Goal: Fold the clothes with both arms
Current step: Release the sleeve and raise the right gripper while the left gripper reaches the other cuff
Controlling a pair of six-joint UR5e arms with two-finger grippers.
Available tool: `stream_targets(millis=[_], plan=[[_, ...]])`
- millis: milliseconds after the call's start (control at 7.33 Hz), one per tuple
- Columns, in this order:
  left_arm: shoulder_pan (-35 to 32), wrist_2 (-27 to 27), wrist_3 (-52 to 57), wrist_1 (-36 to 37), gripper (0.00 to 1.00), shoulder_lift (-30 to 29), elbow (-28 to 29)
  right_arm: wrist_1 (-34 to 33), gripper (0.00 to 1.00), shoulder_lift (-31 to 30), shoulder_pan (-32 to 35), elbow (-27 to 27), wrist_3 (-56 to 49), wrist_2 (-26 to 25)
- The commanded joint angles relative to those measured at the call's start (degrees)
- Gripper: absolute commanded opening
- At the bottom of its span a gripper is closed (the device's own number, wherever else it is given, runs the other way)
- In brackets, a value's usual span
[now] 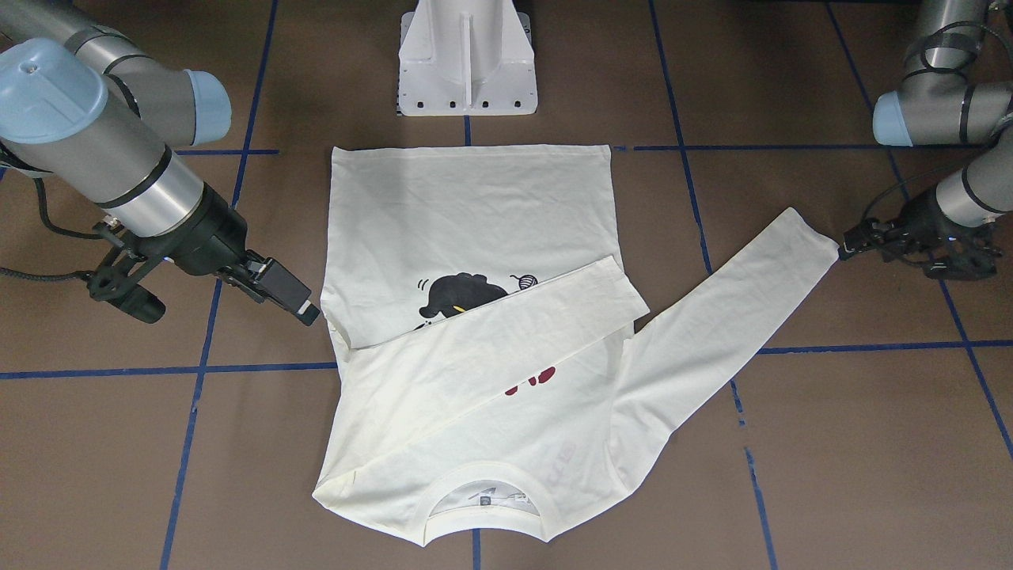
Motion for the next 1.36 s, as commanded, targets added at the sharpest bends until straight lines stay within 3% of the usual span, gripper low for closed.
stream_targets(millis=[0,818,955,1091,1227], plan=[[1.74,0.01,-0.01,-0.10,0.82,0.02,0.33,0.10,1.00,-0.73,-0.02,0.21,-0.07,-0.34],[4.12,0.63,0.43,-0.10,0.52,0.19,1.91,0.19,1.00,-0.65,-0.19,0.21,-0.07,-0.17],[4.12,0.63,0.35,-0.10,0.30,0.19,1.91,0.19,1.00,-0.56,-0.19,0.30,-0.07,-0.17],[4.12,0.28,0.34,0.07,0.00,-0.07,1.65,0.19,1.00,-0.56,-0.19,0.30,-0.07,-0.08],[4.12,0.54,0.34,0.07,0.00,-0.07,1.73,0.19,1.00,-0.73,-0.19,0.56,-0.07,-0.08]])
